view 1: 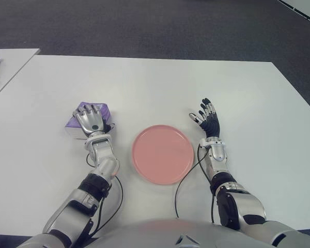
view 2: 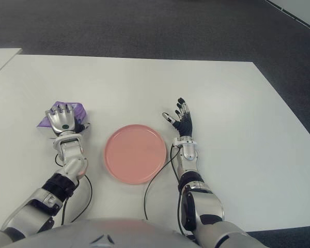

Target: Put the tissue paper into the plate.

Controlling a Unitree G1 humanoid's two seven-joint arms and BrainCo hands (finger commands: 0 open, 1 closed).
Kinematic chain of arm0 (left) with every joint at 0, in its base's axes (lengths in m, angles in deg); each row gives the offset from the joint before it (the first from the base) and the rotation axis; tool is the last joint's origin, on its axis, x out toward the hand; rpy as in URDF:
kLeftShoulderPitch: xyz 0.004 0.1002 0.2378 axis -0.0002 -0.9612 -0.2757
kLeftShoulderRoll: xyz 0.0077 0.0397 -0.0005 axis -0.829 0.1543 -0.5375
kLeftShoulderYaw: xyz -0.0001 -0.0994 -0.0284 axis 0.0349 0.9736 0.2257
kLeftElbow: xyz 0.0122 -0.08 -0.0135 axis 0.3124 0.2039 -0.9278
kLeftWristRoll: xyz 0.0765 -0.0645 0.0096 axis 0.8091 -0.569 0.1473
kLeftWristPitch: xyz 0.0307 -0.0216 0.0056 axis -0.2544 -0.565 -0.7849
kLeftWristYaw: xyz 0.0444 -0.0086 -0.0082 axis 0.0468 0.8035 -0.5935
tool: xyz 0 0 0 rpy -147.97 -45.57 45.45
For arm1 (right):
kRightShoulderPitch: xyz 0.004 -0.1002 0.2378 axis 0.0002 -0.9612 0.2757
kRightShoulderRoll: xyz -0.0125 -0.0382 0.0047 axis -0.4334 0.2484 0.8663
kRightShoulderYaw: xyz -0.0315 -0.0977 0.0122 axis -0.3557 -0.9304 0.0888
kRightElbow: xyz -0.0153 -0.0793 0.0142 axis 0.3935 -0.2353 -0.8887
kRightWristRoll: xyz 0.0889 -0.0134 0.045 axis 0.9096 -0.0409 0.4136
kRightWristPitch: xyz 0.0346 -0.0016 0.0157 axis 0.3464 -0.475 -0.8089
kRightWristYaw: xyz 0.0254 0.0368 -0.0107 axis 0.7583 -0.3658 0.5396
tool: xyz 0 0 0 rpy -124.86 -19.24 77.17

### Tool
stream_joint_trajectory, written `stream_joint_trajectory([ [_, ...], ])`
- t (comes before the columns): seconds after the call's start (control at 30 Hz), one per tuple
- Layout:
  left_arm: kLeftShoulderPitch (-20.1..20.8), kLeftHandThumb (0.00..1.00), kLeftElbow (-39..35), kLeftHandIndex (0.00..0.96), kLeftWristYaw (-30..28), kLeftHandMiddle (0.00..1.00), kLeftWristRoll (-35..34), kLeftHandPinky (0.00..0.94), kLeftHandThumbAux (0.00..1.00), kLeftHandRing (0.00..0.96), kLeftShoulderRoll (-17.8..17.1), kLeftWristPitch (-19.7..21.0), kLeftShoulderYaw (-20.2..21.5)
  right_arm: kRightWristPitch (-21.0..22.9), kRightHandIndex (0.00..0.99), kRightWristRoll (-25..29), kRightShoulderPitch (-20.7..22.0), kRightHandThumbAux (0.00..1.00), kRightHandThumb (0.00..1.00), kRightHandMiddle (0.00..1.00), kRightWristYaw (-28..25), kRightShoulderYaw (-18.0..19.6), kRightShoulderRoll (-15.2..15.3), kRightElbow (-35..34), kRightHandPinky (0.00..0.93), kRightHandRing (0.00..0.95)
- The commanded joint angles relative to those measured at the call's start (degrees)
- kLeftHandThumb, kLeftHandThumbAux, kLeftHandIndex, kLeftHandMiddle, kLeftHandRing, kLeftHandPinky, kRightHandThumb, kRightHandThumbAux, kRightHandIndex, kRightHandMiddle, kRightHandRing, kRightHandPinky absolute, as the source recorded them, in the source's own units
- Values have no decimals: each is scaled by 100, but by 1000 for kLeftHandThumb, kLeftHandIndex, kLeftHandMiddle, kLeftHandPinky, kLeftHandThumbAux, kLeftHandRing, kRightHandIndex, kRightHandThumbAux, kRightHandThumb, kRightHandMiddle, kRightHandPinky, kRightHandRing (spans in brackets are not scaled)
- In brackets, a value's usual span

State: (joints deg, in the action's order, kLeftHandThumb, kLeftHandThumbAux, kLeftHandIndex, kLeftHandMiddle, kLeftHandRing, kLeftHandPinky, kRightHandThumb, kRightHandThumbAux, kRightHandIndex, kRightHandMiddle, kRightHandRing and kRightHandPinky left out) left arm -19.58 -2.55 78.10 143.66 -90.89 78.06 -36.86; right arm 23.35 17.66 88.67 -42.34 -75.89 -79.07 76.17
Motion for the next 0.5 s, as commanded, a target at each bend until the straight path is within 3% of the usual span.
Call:
stream_joint_trajectory([
  [0.03,10,564,1074,361,1166,684,-1505,810,651,736,-192,-1299,546,152,6,99,-265,783,80,0,-51,64,15,244,18,0],
  [0.2,-13,690,895,424,1476,718,-2014,847,694,795,-83,-1604,669,166,6,104,-244,783,80,0,-75,88,30,263,18,0],
  [0.23,7,747,930,445,1524,626,-2102,849,682,799,-84,-1663,680,168,6,105,-241,783,80,0,-78,92,32,265,18,0],
  [0.33,85,814,1042,454,1606,518,-2395,852,671,810,-69,-1833,729,169,6,111,-233,783,80,0,-92,102,39,276,18,0],
  [0.5,187,843,1240,455,1820,471,-2711,852,666,814,-98,-1989,693,170,6,127,-213,783,80,0,-117,116,56,302,18,0],
])
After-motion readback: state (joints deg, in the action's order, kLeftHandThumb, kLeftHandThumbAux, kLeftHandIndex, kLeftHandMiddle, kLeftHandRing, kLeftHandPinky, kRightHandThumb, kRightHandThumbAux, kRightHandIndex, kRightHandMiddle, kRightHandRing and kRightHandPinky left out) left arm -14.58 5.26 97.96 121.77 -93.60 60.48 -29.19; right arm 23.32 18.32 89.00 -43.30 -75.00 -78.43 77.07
